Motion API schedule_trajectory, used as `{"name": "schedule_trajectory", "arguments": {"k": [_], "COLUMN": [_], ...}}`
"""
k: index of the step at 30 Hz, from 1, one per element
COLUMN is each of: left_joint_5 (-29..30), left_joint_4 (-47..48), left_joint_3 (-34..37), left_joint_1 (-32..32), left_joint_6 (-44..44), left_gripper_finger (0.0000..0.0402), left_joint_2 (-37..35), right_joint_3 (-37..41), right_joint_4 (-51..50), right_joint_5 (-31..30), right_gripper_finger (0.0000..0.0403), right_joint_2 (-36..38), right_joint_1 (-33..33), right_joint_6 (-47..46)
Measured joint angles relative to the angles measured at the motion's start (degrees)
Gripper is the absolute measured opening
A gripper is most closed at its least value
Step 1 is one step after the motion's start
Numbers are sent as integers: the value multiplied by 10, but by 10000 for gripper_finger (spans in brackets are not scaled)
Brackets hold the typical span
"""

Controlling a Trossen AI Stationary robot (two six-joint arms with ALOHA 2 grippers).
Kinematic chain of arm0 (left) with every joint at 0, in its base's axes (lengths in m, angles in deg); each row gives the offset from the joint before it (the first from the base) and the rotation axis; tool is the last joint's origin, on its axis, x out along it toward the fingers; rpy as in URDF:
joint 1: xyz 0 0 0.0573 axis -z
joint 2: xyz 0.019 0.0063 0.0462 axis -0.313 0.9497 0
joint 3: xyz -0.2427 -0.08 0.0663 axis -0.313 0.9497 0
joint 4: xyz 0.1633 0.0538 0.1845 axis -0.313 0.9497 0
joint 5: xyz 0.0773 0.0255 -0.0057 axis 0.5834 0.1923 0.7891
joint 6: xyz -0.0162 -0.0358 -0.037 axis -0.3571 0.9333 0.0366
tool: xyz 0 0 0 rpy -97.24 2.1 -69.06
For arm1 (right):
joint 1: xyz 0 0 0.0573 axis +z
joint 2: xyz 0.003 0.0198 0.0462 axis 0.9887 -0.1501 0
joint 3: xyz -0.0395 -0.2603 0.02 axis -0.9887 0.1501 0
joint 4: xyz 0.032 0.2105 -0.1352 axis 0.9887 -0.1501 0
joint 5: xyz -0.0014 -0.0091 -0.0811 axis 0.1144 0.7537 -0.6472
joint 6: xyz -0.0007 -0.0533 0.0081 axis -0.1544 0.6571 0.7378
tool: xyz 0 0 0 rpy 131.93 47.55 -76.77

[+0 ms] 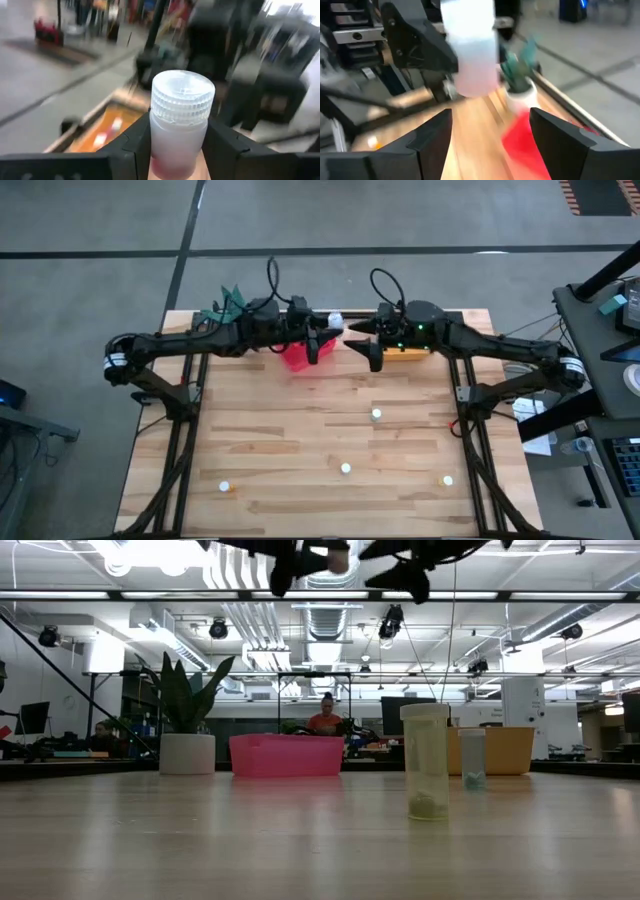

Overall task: Pick and place medicine bottles into bin by pill shape (circle, oval)
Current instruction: Put the white capsule bottle into the yellow bin

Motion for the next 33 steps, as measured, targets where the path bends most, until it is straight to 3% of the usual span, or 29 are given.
{"name": "schedule_trajectory", "arguments": {"k": [4, 7, 33], "left_joint_5": [7, 7, 13], "left_joint_4": [121, 170, 103], "left_joint_3": [0, 0, 1], "left_joint_1": [0, 2, 11], "left_joint_6": [-29, -44, -89], "left_gripper_finger": [121, 121, 121], "left_joint_2": [-5, -1, 22], "right_joint_3": [-45, -74, -208], "right_joint_4": [-158, -199, -205], "right_joint_5": [-20, -22, 2], "right_gripper_finger": [255, 250, 246], "right_joint_2": [7, 8, -132], "right_joint_1": [0, 0, 5], "right_joint_6": [26, 30, 72]}}
